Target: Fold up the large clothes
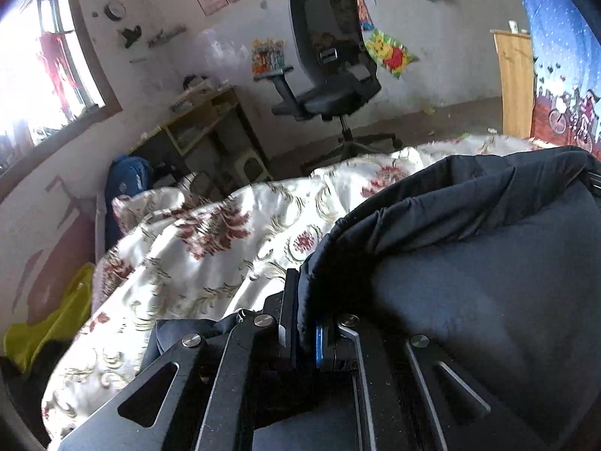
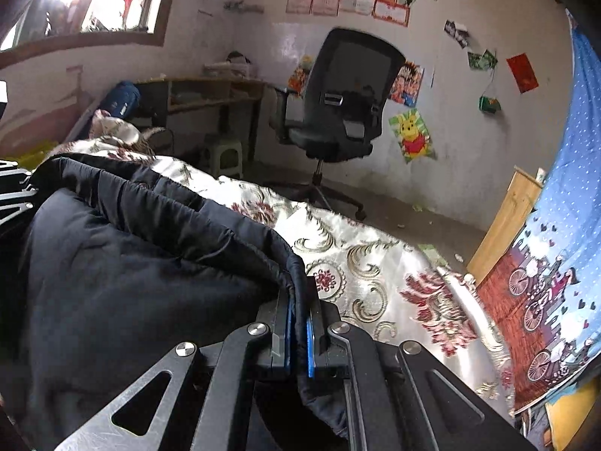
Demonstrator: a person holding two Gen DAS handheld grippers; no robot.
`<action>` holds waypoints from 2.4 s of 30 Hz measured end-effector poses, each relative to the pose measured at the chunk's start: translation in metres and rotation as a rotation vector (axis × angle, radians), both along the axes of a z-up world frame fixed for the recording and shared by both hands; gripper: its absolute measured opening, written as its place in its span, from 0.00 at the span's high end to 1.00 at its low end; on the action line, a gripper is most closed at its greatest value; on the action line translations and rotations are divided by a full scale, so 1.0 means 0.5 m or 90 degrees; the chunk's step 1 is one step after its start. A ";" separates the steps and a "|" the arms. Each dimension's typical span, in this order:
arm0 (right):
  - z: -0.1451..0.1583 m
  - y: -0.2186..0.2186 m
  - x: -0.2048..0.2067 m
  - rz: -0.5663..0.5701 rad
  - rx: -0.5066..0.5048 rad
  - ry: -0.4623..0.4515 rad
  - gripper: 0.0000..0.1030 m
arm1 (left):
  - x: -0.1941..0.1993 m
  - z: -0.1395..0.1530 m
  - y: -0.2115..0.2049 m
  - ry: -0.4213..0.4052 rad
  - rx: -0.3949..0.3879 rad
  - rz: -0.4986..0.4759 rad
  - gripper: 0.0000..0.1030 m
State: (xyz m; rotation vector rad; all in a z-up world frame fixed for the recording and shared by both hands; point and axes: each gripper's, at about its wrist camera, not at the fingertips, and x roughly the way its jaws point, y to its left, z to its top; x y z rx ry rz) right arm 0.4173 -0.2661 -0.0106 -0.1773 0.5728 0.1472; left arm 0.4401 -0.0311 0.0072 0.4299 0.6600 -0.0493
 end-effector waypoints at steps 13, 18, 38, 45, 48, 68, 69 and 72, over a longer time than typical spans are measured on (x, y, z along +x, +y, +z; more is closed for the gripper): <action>-0.010 -0.019 0.017 0.020 0.065 0.010 0.36 | 0.009 -0.015 0.071 0.030 -0.121 -0.021 0.58; 0.041 -0.037 -0.050 0.011 0.078 -0.029 0.19 | -0.060 0.047 0.113 -0.063 -0.182 -0.023 0.12; -0.084 0.005 -0.026 0.043 0.198 0.119 0.03 | -0.052 -0.016 0.009 0.048 -0.149 -0.093 0.08; -0.109 0.020 0.092 0.034 0.185 0.156 0.00 | 0.014 -0.026 0.054 0.059 -0.171 -0.013 0.06; -0.127 0.023 0.126 0.037 0.190 0.185 0.00 | 0.035 -0.038 0.070 0.066 -0.169 -0.003 0.01; -0.165 0.030 0.122 0.031 0.182 0.185 0.00 | 0.040 -0.078 0.118 0.085 -0.292 -0.029 0.01; -0.166 0.030 0.122 0.030 0.181 0.183 0.00 | 0.039 -0.078 0.118 0.084 -0.294 -0.029 0.01; -0.167 0.029 0.121 0.030 0.180 0.180 0.00 | 0.036 -0.079 0.117 0.082 -0.295 -0.029 0.01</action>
